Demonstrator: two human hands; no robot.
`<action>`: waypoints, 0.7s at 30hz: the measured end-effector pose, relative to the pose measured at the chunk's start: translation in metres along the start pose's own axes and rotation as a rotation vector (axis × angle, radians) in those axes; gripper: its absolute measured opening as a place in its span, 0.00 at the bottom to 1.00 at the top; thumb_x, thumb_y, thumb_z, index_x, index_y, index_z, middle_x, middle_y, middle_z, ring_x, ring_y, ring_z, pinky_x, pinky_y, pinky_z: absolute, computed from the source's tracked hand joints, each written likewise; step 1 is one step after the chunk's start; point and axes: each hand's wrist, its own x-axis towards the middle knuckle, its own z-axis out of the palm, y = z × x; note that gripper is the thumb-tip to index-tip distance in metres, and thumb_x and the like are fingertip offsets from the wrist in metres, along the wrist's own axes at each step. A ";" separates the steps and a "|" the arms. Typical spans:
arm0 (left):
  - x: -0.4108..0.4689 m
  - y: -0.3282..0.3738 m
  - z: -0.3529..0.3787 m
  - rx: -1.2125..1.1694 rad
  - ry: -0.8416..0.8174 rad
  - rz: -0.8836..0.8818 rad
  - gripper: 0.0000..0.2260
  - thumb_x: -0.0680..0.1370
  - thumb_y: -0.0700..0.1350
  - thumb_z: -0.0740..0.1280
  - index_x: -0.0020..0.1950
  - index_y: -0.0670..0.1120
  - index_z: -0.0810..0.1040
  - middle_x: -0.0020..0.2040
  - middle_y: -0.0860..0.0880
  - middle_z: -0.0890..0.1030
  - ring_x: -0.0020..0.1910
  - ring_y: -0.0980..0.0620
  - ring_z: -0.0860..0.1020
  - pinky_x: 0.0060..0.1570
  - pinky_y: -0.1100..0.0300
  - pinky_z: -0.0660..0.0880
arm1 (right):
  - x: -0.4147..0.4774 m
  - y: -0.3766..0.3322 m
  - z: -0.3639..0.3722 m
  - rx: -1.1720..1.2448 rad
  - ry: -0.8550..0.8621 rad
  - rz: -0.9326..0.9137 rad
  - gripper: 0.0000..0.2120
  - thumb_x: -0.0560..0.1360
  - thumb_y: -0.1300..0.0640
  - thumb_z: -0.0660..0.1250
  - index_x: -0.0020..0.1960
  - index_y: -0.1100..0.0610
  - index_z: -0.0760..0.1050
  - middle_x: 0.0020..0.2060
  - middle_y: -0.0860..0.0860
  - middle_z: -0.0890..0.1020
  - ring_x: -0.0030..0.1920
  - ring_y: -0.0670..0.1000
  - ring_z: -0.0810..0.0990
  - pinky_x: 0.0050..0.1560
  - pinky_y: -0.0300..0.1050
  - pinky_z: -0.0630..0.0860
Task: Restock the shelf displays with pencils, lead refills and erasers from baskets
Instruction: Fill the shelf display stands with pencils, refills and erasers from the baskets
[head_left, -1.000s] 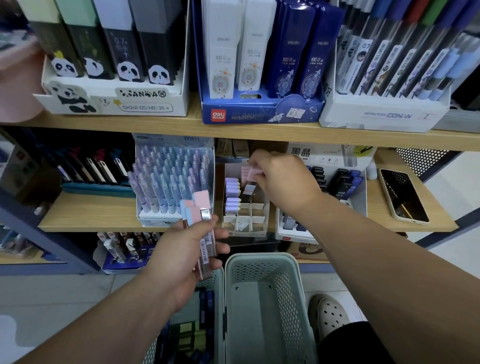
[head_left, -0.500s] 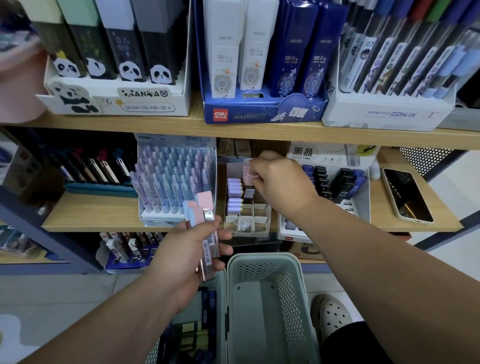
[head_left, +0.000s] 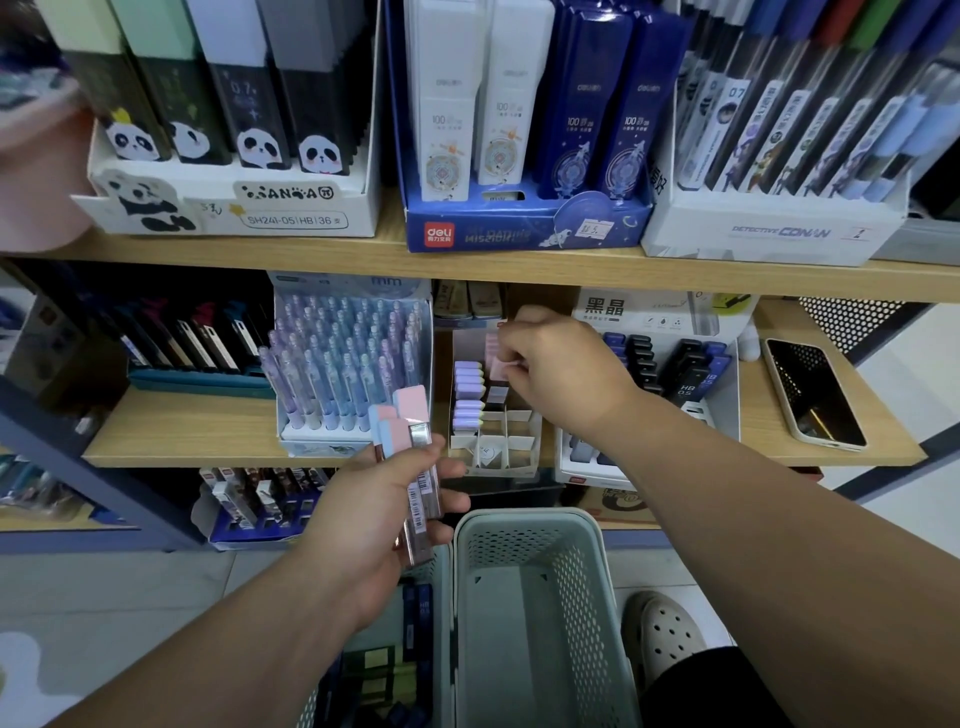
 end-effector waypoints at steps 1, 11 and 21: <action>0.000 0.000 0.000 0.007 -0.005 0.007 0.11 0.79 0.45 0.69 0.60 0.44 0.79 0.50 0.46 0.87 0.34 0.51 0.82 0.27 0.60 0.73 | 0.000 0.000 0.000 0.001 0.004 -0.006 0.12 0.74 0.62 0.70 0.40 0.50 0.69 0.47 0.52 0.77 0.42 0.56 0.78 0.41 0.49 0.76; 0.001 0.004 0.015 -0.037 -0.041 0.034 0.11 0.79 0.43 0.69 0.60 0.48 0.82 0.55 0.44 0.85 0.38 0.49 0.85 0.23 0.63 0.73 | -0.003 0.010 0.005 0.040 0.087 -0.025 0.04 0.72 0.64 0.72 0.46 0.58 0.82 0.48 0.55 0.81 0.44 0.58 0.81 0.44 0.50 0.79; 0.012 0.004 0.019 -0.082 -0.013 0.038 0.11 0.79 0.42 0.68 0.62 0.46 0.81 0.54 0.47 0.86 0.44 0.46 0.86 0.26 0.60 0.76 | -0.004 0.013 0.009 0.091 0.071 -0.015 0.10 0.76 0.61 0.70 0.55 0.57 0.85 0.54 0.55 0.82 0.53 0.58 0.82 0.53 0.48 0.77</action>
